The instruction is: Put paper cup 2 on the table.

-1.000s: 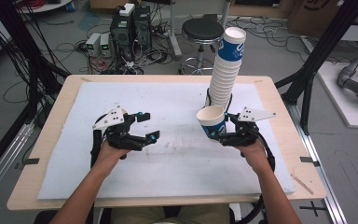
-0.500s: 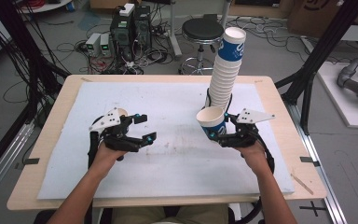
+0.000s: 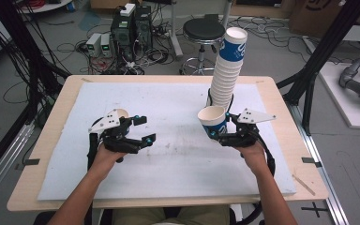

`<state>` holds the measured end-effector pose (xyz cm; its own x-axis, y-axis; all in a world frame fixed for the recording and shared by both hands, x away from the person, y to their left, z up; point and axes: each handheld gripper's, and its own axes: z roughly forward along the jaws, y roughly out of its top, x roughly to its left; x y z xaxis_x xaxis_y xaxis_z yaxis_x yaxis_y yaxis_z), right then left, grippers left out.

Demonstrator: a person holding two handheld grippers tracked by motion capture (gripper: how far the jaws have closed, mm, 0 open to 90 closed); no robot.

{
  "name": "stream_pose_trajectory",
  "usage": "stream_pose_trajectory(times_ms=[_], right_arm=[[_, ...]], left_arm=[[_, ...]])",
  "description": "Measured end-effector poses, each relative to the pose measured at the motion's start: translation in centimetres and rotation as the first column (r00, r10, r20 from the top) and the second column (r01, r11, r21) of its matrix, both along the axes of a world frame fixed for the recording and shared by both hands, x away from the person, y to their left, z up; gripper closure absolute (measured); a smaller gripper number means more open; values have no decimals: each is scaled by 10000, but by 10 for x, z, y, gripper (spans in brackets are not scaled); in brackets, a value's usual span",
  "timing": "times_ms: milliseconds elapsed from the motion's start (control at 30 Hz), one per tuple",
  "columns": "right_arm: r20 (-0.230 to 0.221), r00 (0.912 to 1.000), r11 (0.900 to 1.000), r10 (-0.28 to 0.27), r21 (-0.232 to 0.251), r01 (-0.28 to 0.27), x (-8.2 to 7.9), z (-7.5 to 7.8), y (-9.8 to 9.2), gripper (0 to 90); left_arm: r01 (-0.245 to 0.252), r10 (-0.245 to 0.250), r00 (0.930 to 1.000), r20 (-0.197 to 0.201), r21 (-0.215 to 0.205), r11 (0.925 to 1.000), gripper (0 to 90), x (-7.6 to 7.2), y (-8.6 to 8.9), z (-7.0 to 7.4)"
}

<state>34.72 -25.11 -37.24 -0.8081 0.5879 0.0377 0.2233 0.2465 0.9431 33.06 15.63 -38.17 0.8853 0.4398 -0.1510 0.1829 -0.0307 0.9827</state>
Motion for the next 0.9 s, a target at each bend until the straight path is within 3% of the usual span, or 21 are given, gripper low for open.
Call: stream_pose_trajectory(times_ms=[500,767,900], right_arm=[[-269,9996,9998,9,-202,-14,5,-16,16,260],[-257,9996,9999,-92,-68,90,8,-22,23,261],[-473,9987,9997,-196,139,203,13,-26,25,261]], left_arm=[[-196,195,9998,53,93,9998,178,-2,1,0],[-122,122,9999,16,131,9998,177,-2,0,-1],[-155,156,9999,-36,135,9998,177,-1,-1,-2]])
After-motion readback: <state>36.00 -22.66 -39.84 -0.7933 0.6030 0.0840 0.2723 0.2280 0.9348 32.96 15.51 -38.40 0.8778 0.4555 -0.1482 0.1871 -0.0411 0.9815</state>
